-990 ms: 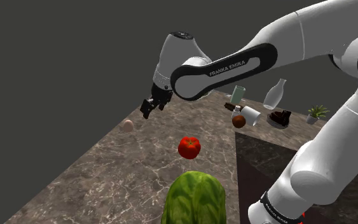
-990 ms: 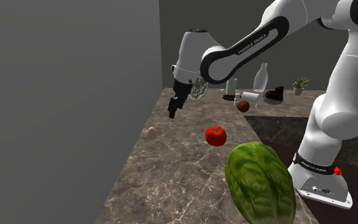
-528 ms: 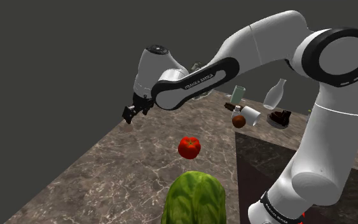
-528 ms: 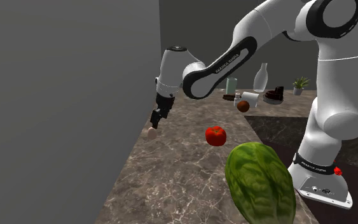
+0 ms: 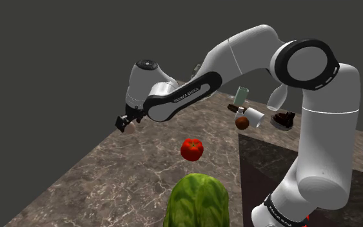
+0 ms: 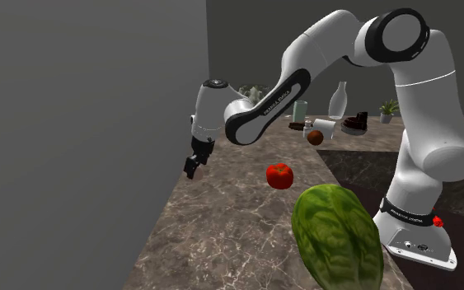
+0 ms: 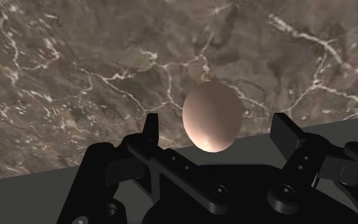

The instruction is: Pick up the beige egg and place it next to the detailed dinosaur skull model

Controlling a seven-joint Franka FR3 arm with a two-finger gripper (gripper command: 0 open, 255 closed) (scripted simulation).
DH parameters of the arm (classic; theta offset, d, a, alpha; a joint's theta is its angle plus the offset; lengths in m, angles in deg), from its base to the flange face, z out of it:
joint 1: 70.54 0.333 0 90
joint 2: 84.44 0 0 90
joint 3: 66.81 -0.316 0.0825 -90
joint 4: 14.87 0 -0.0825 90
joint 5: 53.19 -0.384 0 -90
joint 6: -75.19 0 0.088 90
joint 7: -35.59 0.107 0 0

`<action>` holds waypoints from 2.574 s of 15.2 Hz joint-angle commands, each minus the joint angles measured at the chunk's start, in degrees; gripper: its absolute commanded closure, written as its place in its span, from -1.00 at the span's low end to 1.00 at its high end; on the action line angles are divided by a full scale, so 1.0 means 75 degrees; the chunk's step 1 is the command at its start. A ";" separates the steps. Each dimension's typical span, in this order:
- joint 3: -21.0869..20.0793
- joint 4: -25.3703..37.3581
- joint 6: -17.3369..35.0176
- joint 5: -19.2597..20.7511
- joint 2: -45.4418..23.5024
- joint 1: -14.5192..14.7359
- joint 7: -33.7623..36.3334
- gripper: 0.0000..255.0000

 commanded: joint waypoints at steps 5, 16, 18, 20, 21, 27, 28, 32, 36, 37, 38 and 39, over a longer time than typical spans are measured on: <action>0.0086 0.0033 0.0163 0.0128 -0.0202 0.0039 0.0082 -1.00; 0.0085 0.0033 0.0162 0.0127 -0.0201 0.0038 0.0081 1.00; 0.0085 0.0033 0.0162 0.0127 -0.0201 0.0038 0.0081 1.00; 0.0086 0.0033 0.0163 0.0128 -0.0202 0.0039 0.0082 1.00; 0.0052 0.0044 0.0092 0.0074 -0.0138 0.0016 0.0034 1.00; -0.0128 0.0154 -0.0348 -0.0240 0.0222 -0.0103 -0.0246 1.00; -0.0154 0.0179 -0.0423 -0.0291 0.0279 -0.0120 -0.0292 1.00; -0.0252 0.0295 -0.0731 -0.0488 0.0494 -0.0182 -0.0467 1.00; -0.0334 0.0440 -0.1048 -0.0673 0.0690 -0.0231 -0.0632 1.00; -0.0352 0.0480 -0.1129 -0.0717 0.0736 -0.0242 -0.0672 1.00; -0.0370 0.0523 -0.1210 -0.0759 0.0781 -0.0252 -0.0711 1.00; -0.0386 0.0568 -0.1292 -0.0801 0.0824 -0.0262 -0.0749 1.00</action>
